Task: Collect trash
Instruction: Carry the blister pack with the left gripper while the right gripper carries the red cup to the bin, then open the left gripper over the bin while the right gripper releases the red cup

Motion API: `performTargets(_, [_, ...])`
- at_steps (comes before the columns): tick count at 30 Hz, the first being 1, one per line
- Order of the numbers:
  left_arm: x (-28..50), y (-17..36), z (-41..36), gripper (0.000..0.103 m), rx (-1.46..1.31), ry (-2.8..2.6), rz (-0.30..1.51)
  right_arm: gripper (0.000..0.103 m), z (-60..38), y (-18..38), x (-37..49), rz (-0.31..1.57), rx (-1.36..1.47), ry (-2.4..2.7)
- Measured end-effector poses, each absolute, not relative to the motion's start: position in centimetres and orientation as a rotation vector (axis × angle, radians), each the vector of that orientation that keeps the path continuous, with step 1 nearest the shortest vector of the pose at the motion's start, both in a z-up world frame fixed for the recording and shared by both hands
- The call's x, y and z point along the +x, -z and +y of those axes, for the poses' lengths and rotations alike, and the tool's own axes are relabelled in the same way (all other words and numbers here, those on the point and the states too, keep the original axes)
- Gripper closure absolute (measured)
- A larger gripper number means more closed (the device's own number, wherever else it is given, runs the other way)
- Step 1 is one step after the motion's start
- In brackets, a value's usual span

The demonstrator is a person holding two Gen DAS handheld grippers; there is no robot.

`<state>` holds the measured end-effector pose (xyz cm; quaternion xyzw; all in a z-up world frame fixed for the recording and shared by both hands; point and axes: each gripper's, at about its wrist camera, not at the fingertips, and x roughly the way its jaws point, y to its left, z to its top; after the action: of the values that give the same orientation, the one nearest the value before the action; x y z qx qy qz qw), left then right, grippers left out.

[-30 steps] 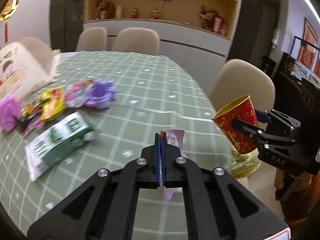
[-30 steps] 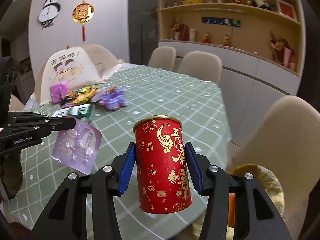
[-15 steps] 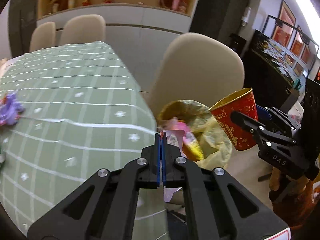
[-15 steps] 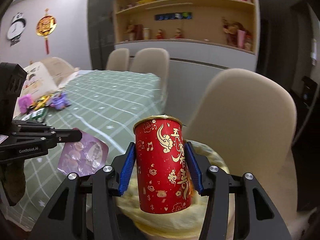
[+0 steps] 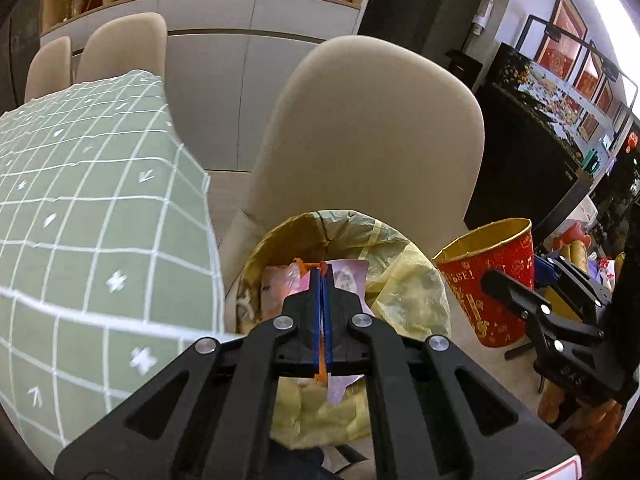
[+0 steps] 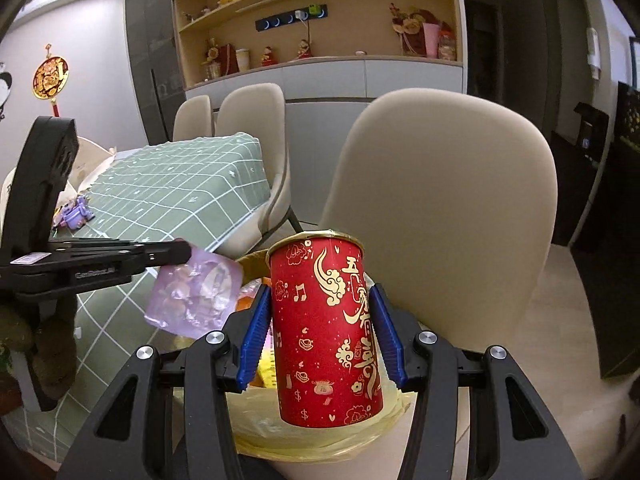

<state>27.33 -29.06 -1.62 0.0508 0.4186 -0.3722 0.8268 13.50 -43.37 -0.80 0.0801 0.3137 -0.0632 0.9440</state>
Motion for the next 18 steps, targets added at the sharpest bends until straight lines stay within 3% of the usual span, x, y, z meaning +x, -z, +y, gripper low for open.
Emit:
performTargets(3, [27.9,2.4,-30.1,0.101,0.112,0.804,0.907,0.056,-43.7,1.3,14.1,0.650,0.174,0.129])
performTargets(5, [28.4,3.1,-30.4,0.084,0.090,0.821,0.937,0.056,-43.8,1.6,14.6,0.659,0.176,0.128])
performTargets(6, [28.5,3.2,-30.4,0.069,0.085,0.816,0.940,0.056,-43.9,1.7,14.8,0.662,0.176,0.127])
performTargets(18, [28.0,1.8,-25.8,0.058,0.071,0.664,0.924,0.056,-42.2,3.4,19.1,0.733,0.190,0.068])
